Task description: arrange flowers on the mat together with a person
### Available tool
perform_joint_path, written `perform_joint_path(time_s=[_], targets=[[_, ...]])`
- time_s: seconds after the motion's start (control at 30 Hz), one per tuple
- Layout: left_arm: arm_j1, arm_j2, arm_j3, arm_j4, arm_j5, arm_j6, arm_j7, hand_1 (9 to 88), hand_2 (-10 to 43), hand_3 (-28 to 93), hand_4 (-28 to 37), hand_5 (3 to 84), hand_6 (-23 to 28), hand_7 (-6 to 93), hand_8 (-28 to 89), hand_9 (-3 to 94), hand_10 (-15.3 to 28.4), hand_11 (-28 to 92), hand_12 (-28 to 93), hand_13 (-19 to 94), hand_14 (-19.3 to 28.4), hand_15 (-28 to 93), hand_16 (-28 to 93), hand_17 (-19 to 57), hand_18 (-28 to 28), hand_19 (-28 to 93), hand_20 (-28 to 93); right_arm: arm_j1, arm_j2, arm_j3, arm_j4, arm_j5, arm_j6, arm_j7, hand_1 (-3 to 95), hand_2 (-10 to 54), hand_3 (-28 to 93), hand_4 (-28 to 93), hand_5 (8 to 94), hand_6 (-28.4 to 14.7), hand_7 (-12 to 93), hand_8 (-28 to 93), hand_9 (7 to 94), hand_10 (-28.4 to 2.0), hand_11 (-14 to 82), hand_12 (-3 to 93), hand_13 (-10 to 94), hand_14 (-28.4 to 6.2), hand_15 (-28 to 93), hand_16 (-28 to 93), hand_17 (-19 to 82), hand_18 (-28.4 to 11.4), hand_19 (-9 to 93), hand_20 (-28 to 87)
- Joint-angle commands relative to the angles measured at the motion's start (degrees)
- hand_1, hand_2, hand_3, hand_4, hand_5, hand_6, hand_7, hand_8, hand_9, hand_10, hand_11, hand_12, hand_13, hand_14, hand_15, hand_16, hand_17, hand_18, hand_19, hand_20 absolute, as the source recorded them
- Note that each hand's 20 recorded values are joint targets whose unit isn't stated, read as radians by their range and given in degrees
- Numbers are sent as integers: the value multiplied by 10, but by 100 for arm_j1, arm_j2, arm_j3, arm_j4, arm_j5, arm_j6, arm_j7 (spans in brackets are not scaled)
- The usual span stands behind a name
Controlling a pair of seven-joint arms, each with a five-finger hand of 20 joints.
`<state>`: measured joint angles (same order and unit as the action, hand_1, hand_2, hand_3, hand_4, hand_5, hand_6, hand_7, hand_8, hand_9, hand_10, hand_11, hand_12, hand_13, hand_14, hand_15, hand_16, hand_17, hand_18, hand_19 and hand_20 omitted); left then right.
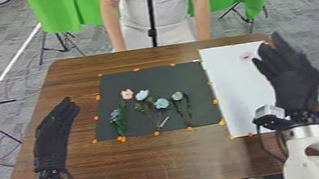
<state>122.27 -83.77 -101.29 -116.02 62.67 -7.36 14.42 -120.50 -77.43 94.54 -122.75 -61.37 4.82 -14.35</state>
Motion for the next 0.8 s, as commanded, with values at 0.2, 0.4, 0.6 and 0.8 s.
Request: perform_joint_path(time_s=[0.2, 0.4, 0.6, 0.8], targets=[[26, -30, 57, 29, 53, -78, 11, 243, -58, 676, -182, 461, 40, 90, -44, 401, 121, 100, 171, 328, 154, 87, 34, 84, 89, 22, 183, -343, -155, -52, 59, -203, -53, -96, 39, 96, 767, -221, 332, -70, 61, -93, 364, -140, 31, 78, 242, -95, 47, 105, 138, -73, -1, 244], [33, -40, 45, 29, 47, -87, 12, 243, -57, 673, -182, 461, 40, 89, -44, 403, 122, 102, 171, 328, 156, 88, 35, 81, 91, 20, 183, -330, -179, -29, 62, -189, -28, -83, 39, 96, 770, -221, 358, -68, 67, -94, 378, -145, 33, 81, 254, -98, 61, 103, 145, -84, 0, 247], [38, -40, 40, 30, 38, -71, 7, 243, -56, 670, -181, 461, 40, 88, -44, 404, 122, 102, 171, 329, 157, 89, 36, 77, 92, 19, 181, -329, -178, -24, 70, -196, -35, -119, 39, 94, 775, -217, 362, -66, 70, -94, 382, -145, 35, 83, 258, -98, 66, 98, 148, -86, 0, 248], [7, -41, 41, 41, 36, -80, 15, 241, -57, 671, -179, 461, 40, 87, -43, 405, 123, 102, 170, 329, 159, 89, 37, 76, 93, 19, 180, -342, -190, -21, 73, -162, 22, -114, 41, 92, 780, -216, 369, -65, 74, -95, 389, -143, 36, 84, 265, -101, 72, 95, 152, -90, 1, 248]])
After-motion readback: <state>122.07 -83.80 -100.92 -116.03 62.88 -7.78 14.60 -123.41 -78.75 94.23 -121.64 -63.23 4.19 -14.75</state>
